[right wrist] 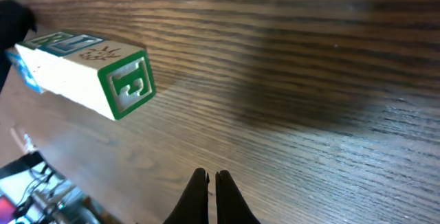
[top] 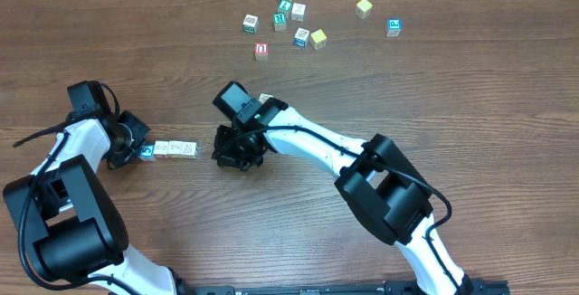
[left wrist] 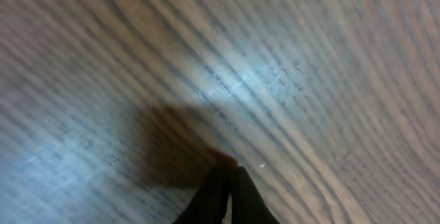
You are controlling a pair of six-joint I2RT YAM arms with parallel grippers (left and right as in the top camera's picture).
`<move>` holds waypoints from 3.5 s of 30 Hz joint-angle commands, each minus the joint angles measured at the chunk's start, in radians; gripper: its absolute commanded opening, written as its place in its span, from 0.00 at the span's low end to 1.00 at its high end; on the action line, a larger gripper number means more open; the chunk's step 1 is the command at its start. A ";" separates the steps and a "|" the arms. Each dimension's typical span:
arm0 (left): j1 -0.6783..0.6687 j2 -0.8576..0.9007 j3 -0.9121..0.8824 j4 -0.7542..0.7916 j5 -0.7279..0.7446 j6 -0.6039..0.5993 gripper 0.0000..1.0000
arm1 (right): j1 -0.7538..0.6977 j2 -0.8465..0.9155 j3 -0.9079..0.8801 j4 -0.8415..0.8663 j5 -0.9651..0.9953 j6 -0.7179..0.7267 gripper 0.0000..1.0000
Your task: Form a horizontal line
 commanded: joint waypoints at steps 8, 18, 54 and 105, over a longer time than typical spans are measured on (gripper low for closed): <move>0.001 0.060 -0.067 -0.065 -0.116 0.046 0.04 | 0.018 0.017 -0.004 0.034 0.109 0.097 0.04; 0.001 0.060 -0.067 0.002 -0.122 0.049 0.04 | 0.018 0.017 -0.004 0.107 0.109 0.097 0.04; 0.059 0.011 0.332 -0.729 0.196 0.360 0.05 | 0.015 0.016 -0.004 -0.167 0.459 -0.021 0.04; -0.065 0.011 0.116 -0.547 -0.141 0.115 0.05 | 0.005 0.017 -0.004 -0.191 0.501 -0.021 0.12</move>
